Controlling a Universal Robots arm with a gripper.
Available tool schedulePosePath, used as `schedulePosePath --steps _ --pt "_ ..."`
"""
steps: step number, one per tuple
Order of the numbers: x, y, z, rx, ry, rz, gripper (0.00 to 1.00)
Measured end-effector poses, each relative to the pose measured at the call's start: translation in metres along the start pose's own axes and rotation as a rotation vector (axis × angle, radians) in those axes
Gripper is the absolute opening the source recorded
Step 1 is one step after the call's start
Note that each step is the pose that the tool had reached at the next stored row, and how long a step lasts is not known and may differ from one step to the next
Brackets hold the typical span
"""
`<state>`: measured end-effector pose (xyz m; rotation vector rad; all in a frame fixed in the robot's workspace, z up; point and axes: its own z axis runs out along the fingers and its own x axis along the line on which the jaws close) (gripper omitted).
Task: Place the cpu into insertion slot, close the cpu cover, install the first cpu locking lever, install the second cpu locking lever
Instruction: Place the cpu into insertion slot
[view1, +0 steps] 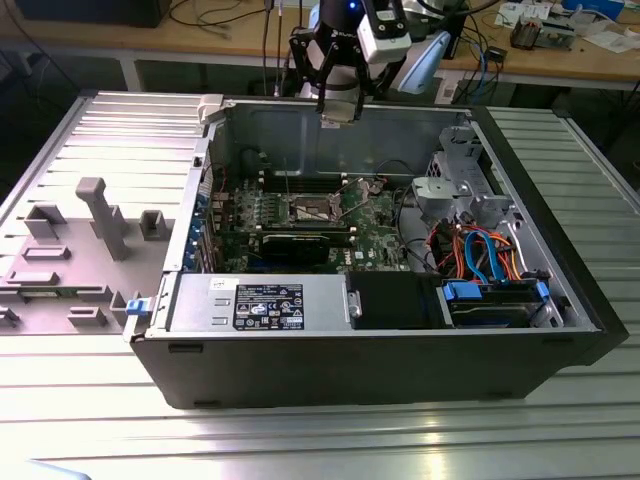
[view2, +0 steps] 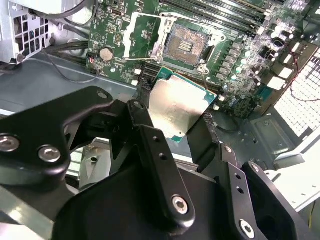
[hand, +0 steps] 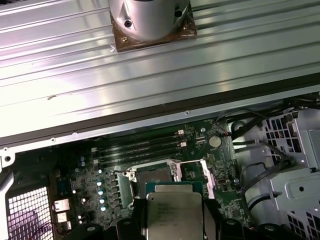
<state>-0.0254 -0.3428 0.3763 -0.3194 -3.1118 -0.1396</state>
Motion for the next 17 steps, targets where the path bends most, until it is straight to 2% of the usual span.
schedulePosePath --steps 10,11,17 --pt "0.0 -0.0001 0.0013 -0.0007 -0.0049 0.055 0.54" --pt "0.0 -0.0002 0.0019 -0.0009 -0.0066 0.074 0.54" --pt "0.0 -0.0003 0.0028 -0.0015 -0.0099 0.111 0.54"
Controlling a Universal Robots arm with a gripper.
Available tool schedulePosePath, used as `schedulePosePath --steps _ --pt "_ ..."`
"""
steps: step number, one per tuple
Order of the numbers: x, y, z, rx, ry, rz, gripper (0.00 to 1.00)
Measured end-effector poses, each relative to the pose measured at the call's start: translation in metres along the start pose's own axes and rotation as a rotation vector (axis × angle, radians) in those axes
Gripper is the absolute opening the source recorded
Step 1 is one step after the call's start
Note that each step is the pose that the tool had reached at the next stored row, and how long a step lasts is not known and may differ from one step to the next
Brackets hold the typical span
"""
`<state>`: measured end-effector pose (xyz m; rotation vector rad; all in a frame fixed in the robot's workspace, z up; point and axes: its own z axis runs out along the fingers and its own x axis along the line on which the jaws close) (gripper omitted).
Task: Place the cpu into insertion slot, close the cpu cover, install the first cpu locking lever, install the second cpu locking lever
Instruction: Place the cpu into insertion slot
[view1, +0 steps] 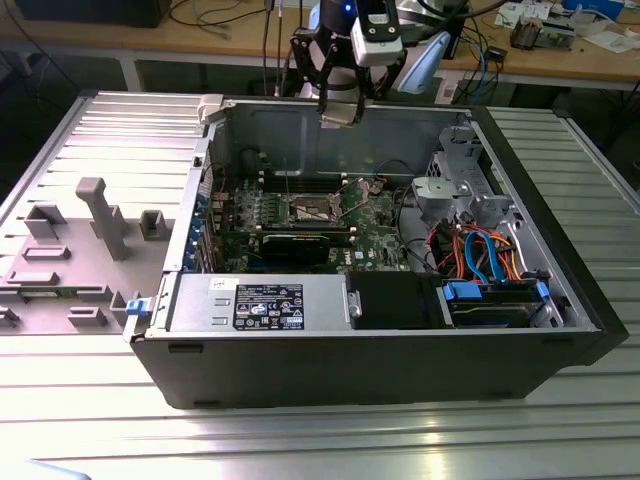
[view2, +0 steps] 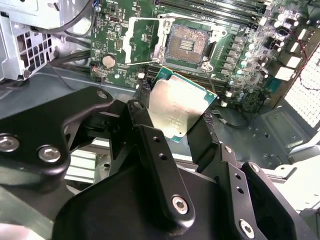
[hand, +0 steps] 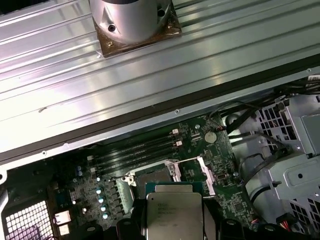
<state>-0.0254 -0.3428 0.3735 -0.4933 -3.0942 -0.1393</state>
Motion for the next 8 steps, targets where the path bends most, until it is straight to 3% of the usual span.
schedulePosePath --steps 3,8 --pt "0.0 -0.0001 0.0006 -0.0007 -0.0044 0.051 0.54" --pt "0.0001 -0.0001 0.0006 -0.001 -0.0047 0.053 0.54"
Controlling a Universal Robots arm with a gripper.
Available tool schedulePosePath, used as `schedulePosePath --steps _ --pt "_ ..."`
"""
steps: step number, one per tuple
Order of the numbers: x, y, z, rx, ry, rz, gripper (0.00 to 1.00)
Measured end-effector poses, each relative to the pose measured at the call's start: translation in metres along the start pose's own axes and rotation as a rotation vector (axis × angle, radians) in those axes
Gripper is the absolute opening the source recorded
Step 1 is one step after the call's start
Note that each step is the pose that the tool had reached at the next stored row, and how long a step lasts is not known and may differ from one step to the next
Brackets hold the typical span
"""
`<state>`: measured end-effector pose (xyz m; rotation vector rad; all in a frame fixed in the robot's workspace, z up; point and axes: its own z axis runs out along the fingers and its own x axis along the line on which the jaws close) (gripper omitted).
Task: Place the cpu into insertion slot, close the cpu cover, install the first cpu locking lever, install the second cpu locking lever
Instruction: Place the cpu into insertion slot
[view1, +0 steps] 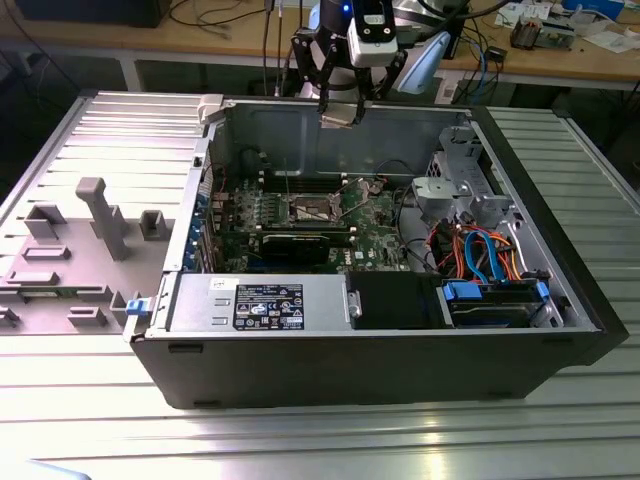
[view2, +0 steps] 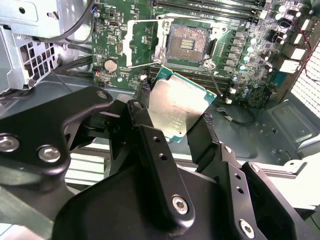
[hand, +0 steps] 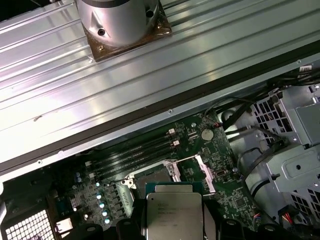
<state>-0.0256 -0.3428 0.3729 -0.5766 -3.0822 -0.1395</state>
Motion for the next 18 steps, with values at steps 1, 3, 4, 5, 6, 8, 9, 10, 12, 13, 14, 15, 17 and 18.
schedulePosePath --steps 1,3,4,5,6,8,9,10,12,13,14,15,17,18 --pt "0.0 0.0 0.0 0.0 0.0 0.0 0.54" --pt "0.0 0.0 0.0 0.0 0.0 0.0 0.54" --pt "0.0 0.0 0.0 0.0 0.0 0.0 0.54" --pt "0.0 0.0 0.0 -0.0001 -0.0005 0.005 0.54" --pt "0.0 0.0 0.0001 -0.0002 -0.0016 0.018 0.54" --pt "0.0 0.0 0.0002 -0.0006 -0.0037 0.041 0.54" --pt "0.0 0.0 0.0002 -0.0008 -0.0045 0.051 0.54" --pt "0.0 0.0 0.0004 -0.001 -0.0056 0.064 0.54" --pt "0.0 0.0 0.0004 -0.0012 -0.0065 0.075 0.54" --pt "0.0 -0.0001 0.0004 -0.0012 -0.0066 0.076 0.54" --pt "0.0001 -0.0001 0.0004 -0.0013 -0.0068 0.077 0.54" --pt "0.0001 -0.0001 0.0004 -0.0013 -0.0068 0.078 0.54" --pt "0.0001 -0.0001 0.0004 -0.0013 -0.0068 0.078 0.54" --pt "0.0001 -0.0001 0.0004 -0.0013 -0.0068 0.078 0.54"
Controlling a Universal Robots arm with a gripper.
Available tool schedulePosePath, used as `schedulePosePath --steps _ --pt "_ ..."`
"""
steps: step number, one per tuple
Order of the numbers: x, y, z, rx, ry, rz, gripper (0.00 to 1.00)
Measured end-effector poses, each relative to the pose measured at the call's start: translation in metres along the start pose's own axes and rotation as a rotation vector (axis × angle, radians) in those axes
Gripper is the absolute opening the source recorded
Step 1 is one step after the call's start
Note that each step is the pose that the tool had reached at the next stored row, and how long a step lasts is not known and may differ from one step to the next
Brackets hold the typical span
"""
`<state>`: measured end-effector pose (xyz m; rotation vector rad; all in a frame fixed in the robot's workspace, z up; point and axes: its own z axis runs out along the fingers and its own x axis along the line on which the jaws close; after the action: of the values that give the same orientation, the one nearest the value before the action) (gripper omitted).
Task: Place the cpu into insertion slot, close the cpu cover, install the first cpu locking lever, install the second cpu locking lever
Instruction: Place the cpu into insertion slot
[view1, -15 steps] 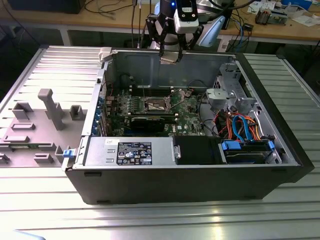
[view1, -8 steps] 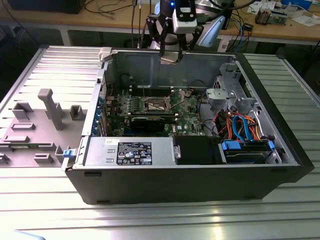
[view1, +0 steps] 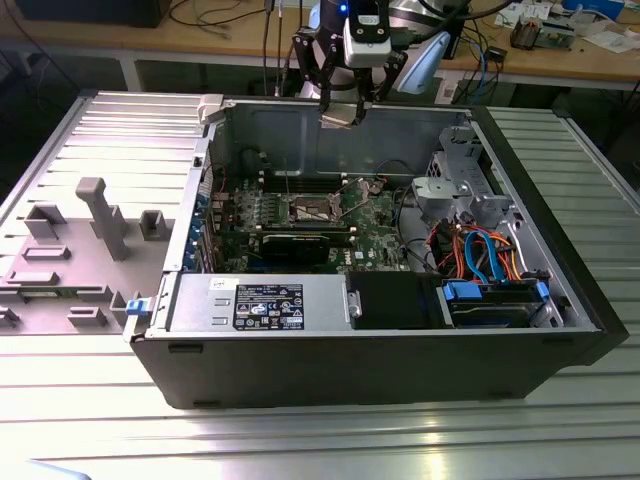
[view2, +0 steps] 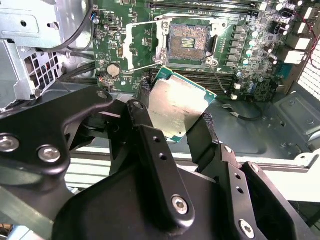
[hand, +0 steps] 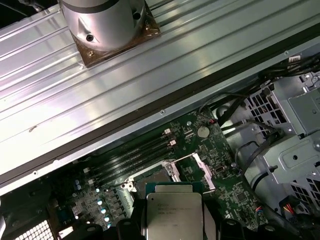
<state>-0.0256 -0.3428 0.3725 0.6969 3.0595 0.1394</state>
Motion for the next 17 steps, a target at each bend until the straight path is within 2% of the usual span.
schedulePosePath --steps 10,17 --pt "0.0 0.0 0.0 0.0 -0.0003 0.003 0.54" --pt "0.0 0.0 0.0002 -0.0011 -0.0054 0.062 0.54"
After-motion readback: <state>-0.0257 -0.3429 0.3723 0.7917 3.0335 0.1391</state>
